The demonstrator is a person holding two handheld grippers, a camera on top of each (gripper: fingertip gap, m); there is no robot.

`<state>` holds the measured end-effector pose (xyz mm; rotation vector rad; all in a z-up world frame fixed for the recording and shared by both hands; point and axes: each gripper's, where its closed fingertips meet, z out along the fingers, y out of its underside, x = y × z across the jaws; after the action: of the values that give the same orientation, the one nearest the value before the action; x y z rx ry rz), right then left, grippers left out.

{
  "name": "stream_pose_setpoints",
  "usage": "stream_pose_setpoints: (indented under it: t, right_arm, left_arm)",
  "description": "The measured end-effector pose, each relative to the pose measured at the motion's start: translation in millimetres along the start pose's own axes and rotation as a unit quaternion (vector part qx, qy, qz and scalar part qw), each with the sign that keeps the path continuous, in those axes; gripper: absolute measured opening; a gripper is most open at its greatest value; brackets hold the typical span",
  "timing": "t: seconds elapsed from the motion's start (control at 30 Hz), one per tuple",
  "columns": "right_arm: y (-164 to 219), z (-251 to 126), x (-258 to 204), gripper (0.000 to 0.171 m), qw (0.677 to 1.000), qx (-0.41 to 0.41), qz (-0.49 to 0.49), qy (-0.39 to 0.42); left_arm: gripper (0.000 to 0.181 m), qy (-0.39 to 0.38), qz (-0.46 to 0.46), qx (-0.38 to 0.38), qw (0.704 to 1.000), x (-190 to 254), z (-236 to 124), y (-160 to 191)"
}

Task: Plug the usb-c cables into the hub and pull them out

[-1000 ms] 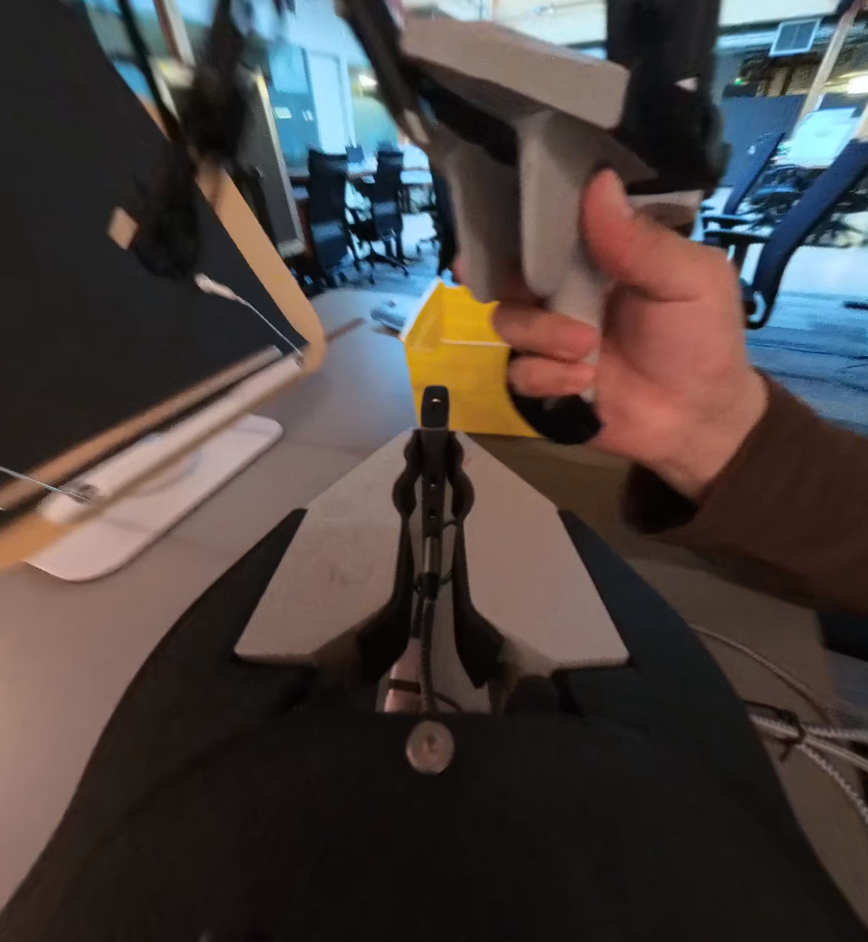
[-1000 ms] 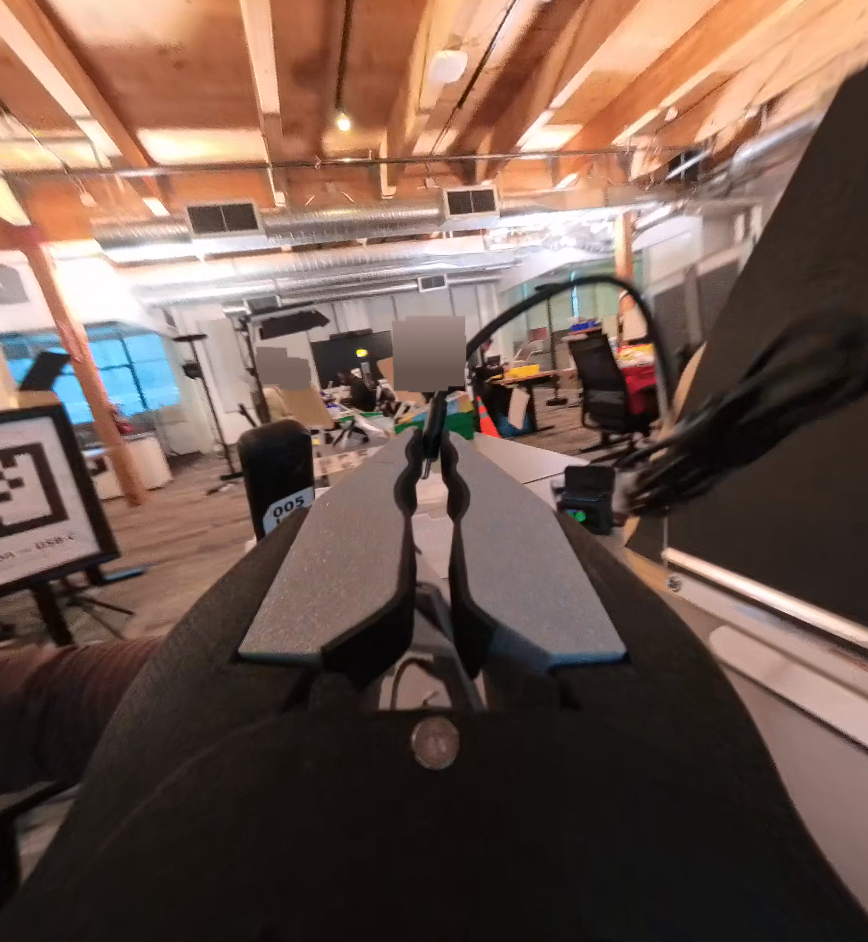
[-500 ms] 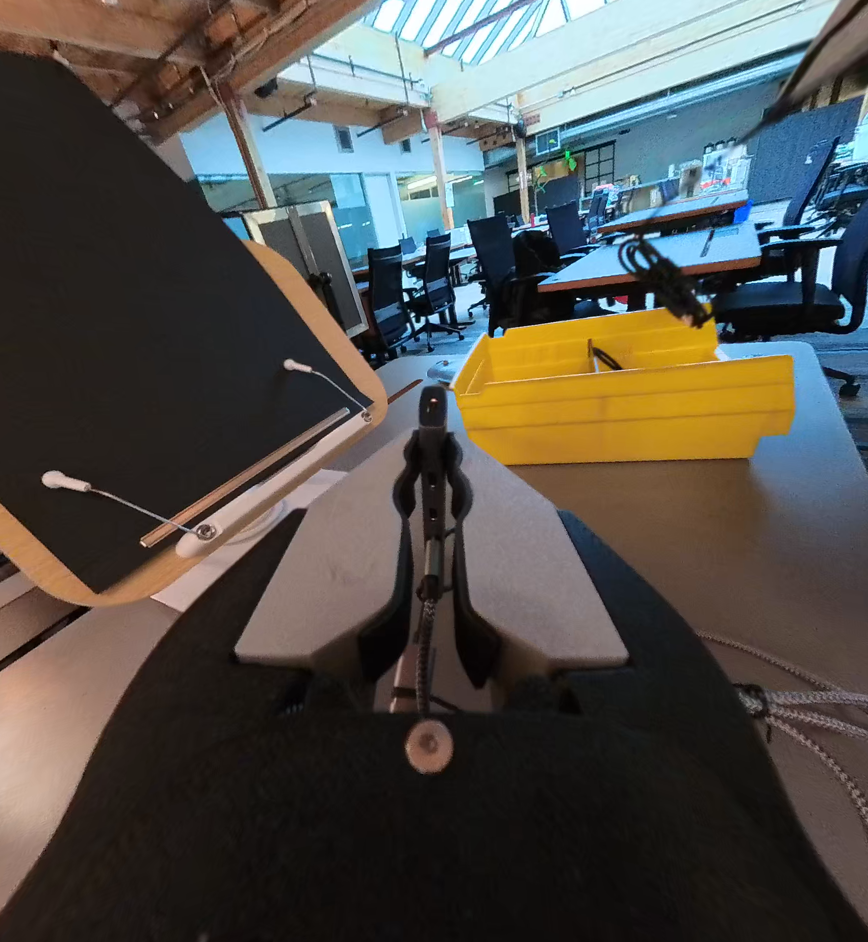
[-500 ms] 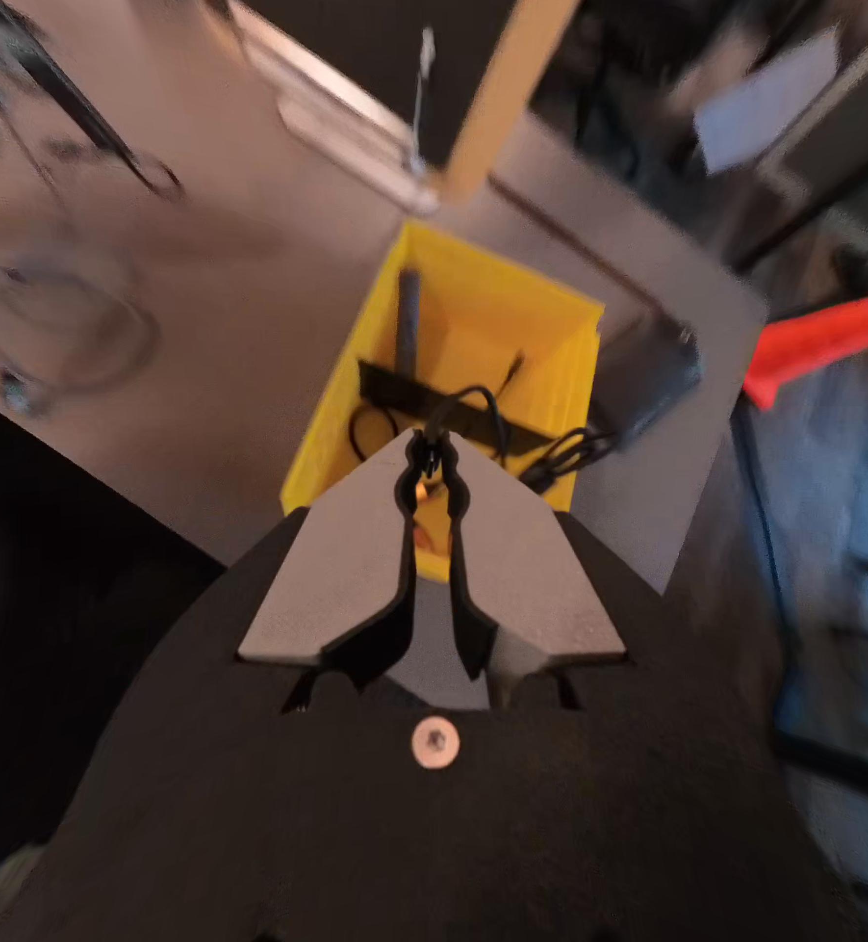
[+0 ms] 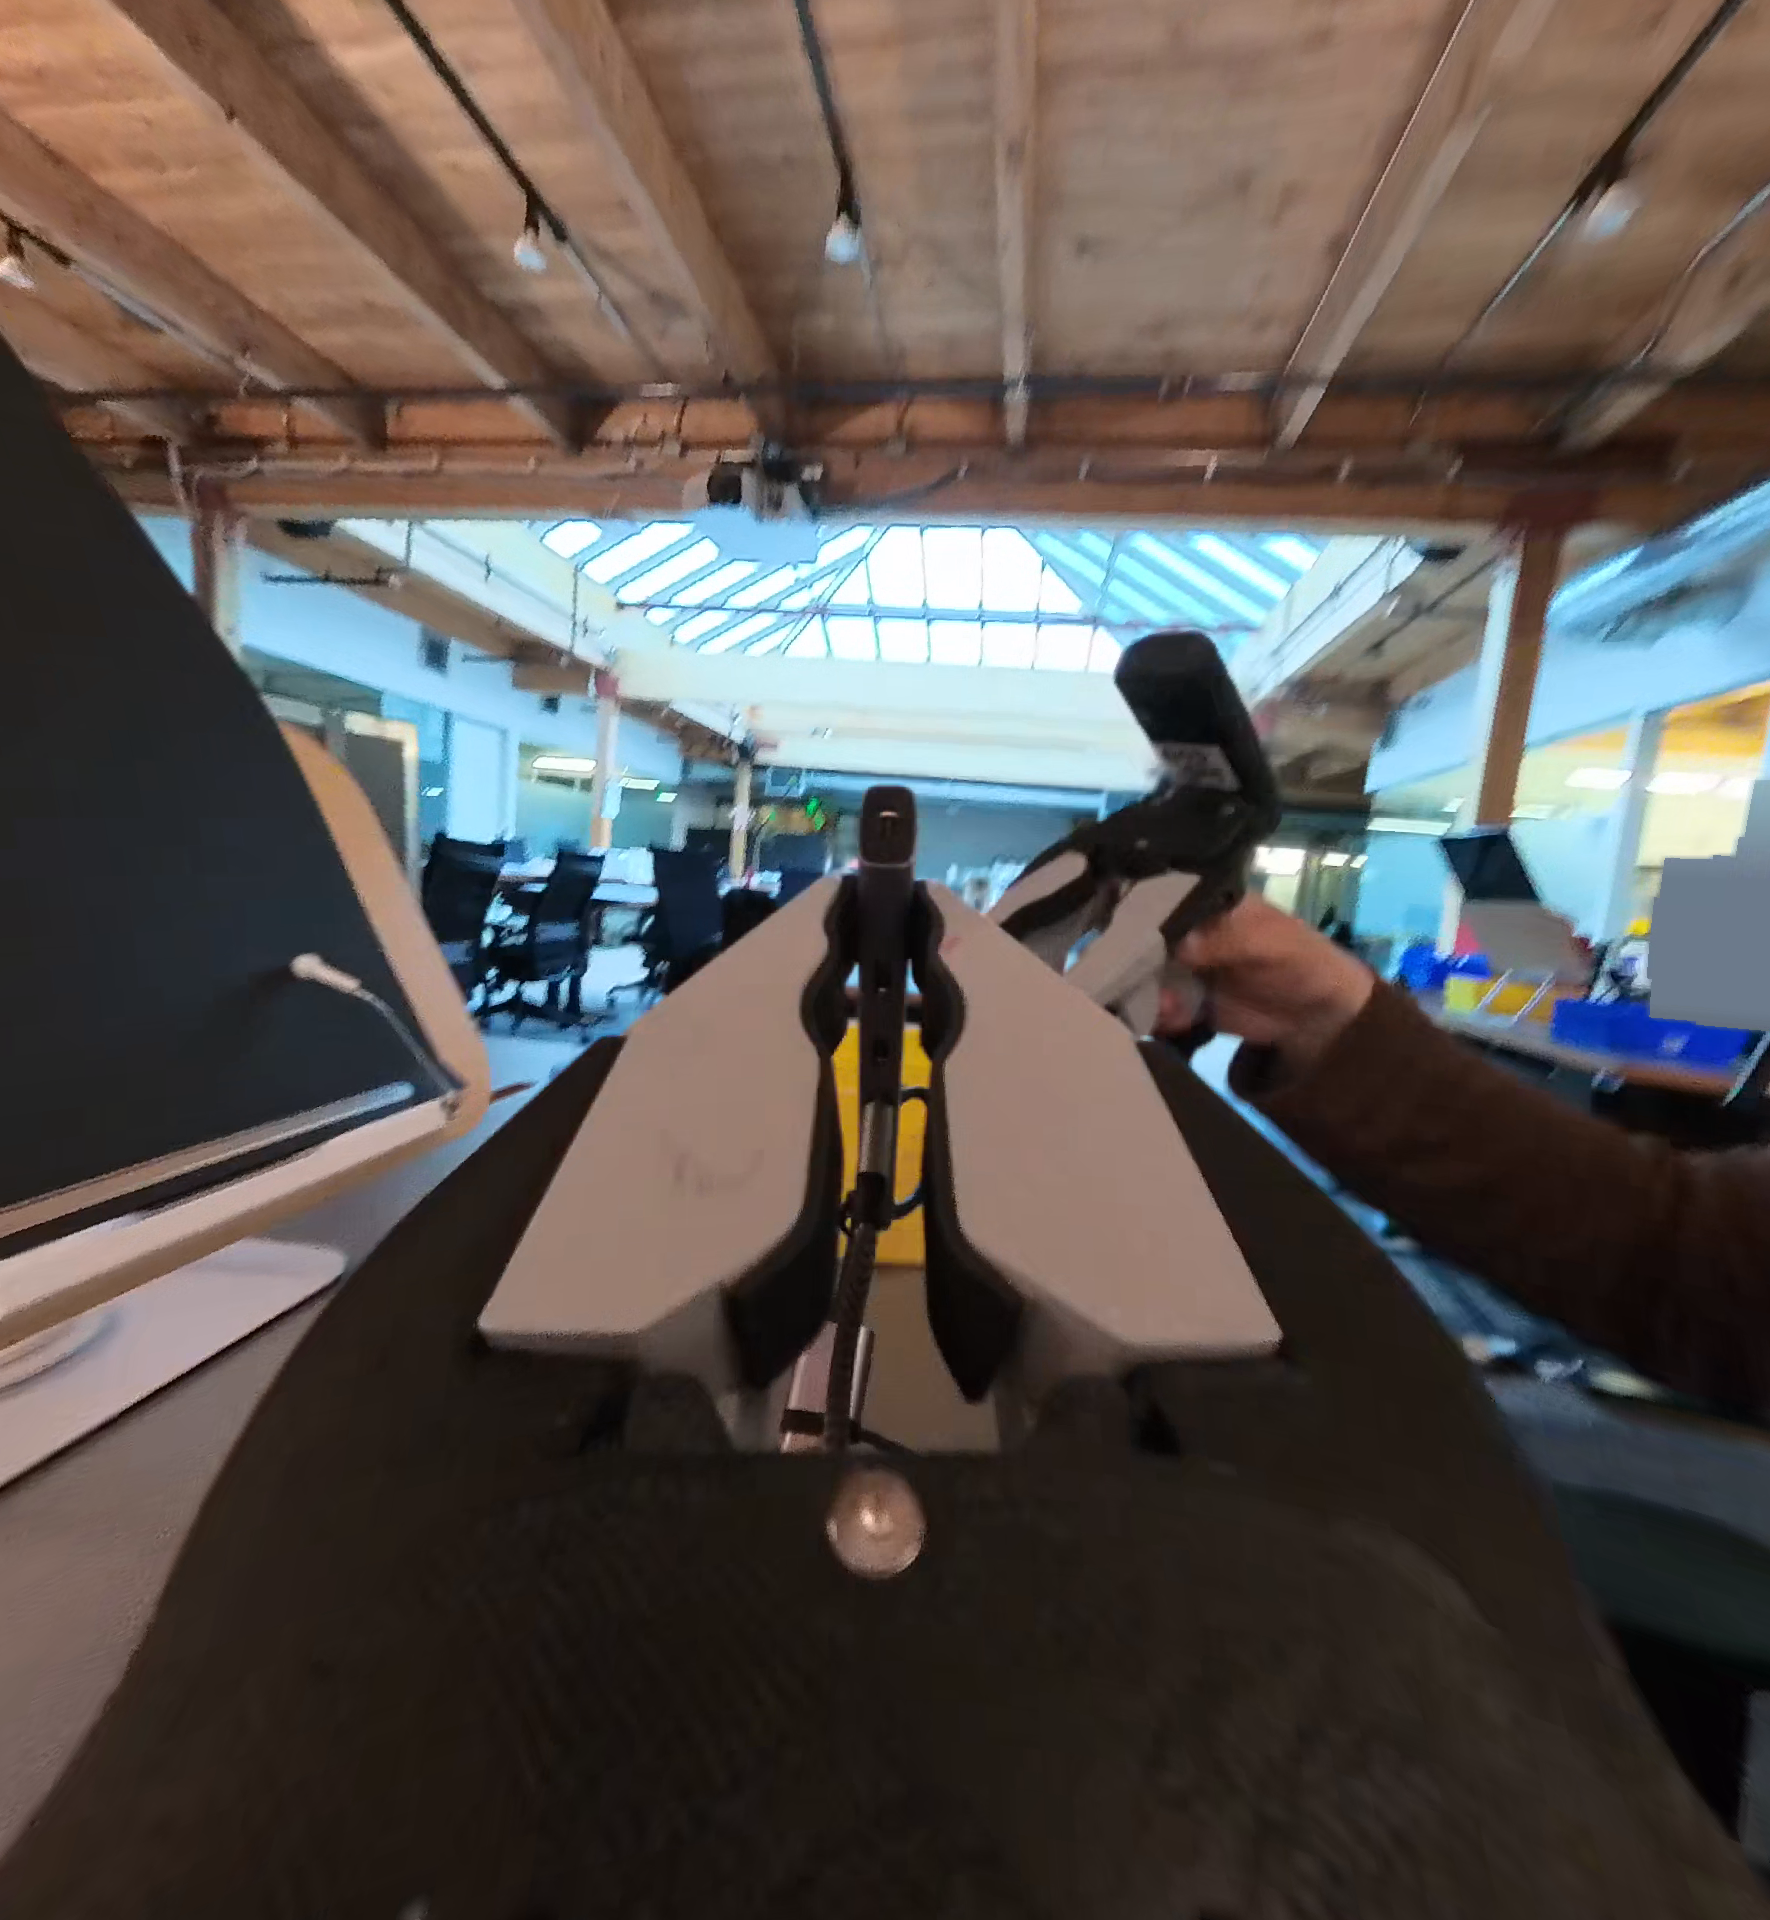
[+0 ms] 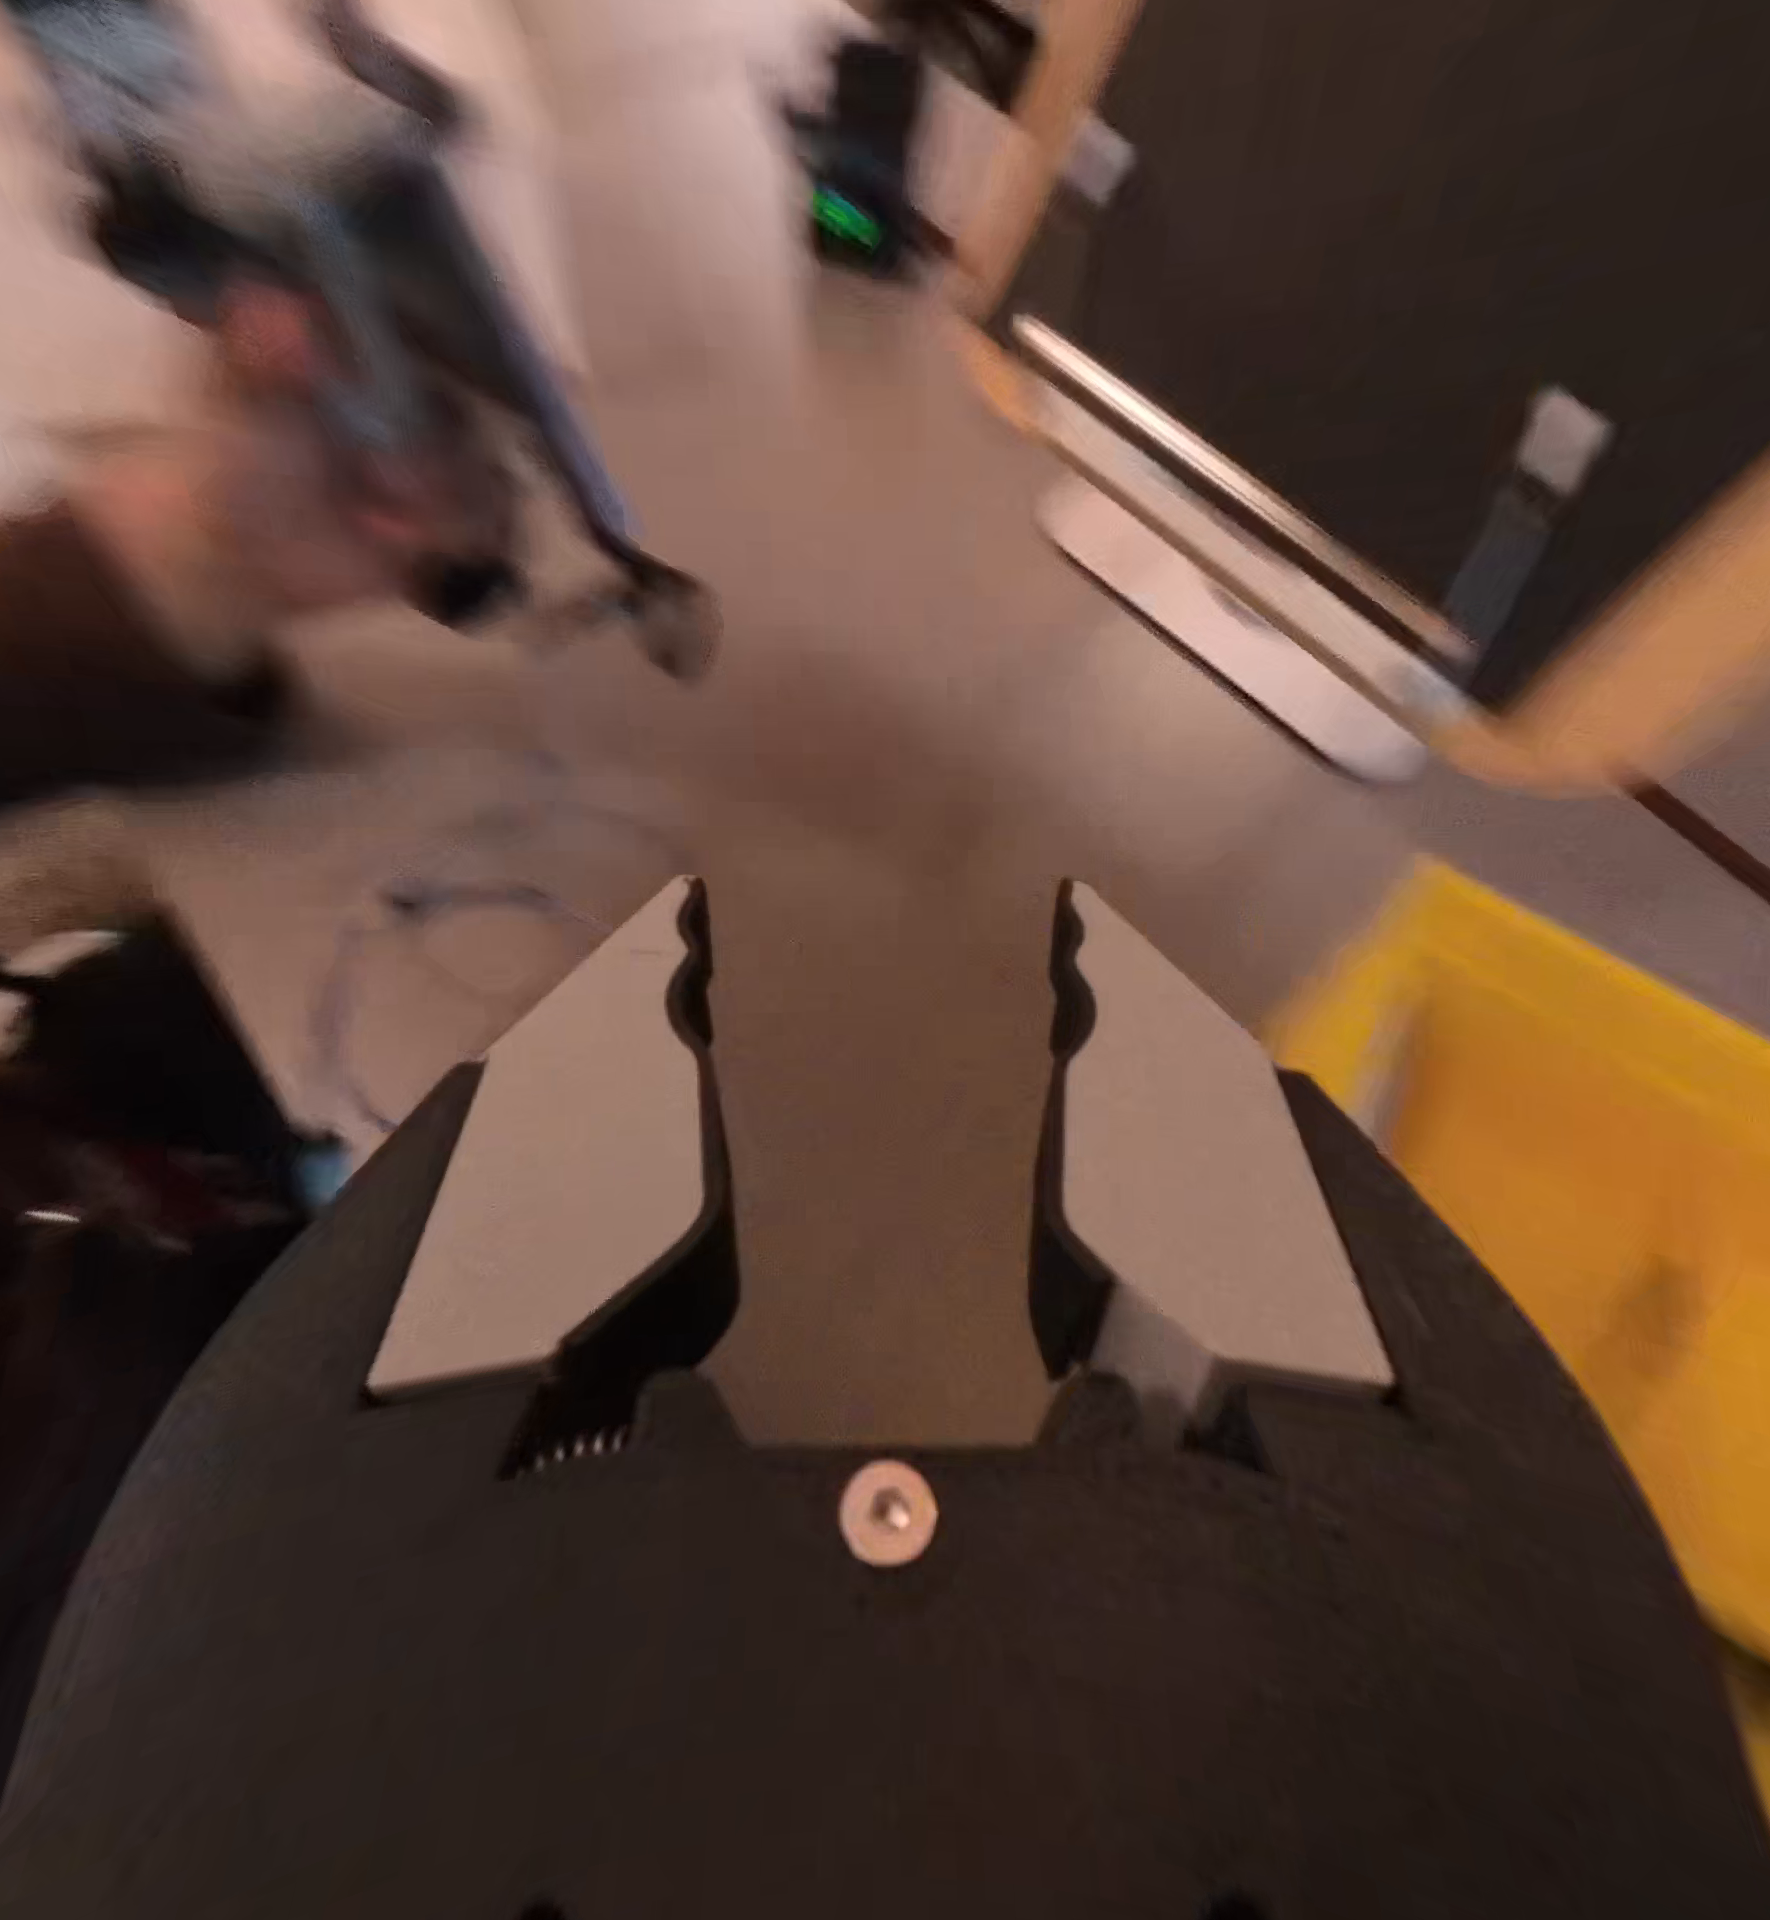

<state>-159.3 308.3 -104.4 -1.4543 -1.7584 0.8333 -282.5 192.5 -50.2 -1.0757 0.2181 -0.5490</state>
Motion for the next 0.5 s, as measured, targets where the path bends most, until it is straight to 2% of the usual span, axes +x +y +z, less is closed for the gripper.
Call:
stream_pose_setpoints:
  t: [0.1,0.2,0.23,0.27,0.3,0.4,0.5]
  right_arm:
    - [-40,41,-68,0.08,0.99,0.077,-0.008,-0.119]
    - [-60,84,-93,0.079,0.975,0.123,0.043,-0.182]
    - [-63,96,-96,0.066,0.97,0.134,0.054,-0.196]
    - [-65,104,-102,0.023,0.965,0.139,0.049,-0.216]
    - [-65,107,-111,0.01,0.958,0.141,0.033,-0.248]
    - [-65,103,-121,0.007,0.942,0.108,0.005,-0.318]
    - [-71,88,-101,0.006,0.937,0.06,0.006,-0.344]
  left_arm:
    - [0.007,0.019,-0.018,0.029,0.999,6,-2,-8]
    - [0.006,0.033,-0.021,0.025,0.999,12,0,-5]
    - [0.007,0.038,-0.028,0.025,0.999,14,1,-4]
    - [0.007,0.042,-0.037,0.025,0.998,16,1,-3]
    - [0.007,0.045,-0.046,0.024,0.998,17,2,-1]
    - [0.009,0.032,-0.055,-0.001,0.998,10,-3,-2]
    - [0.017,-0.05,0.042,-0.08,0.995,-7,-19,-3]
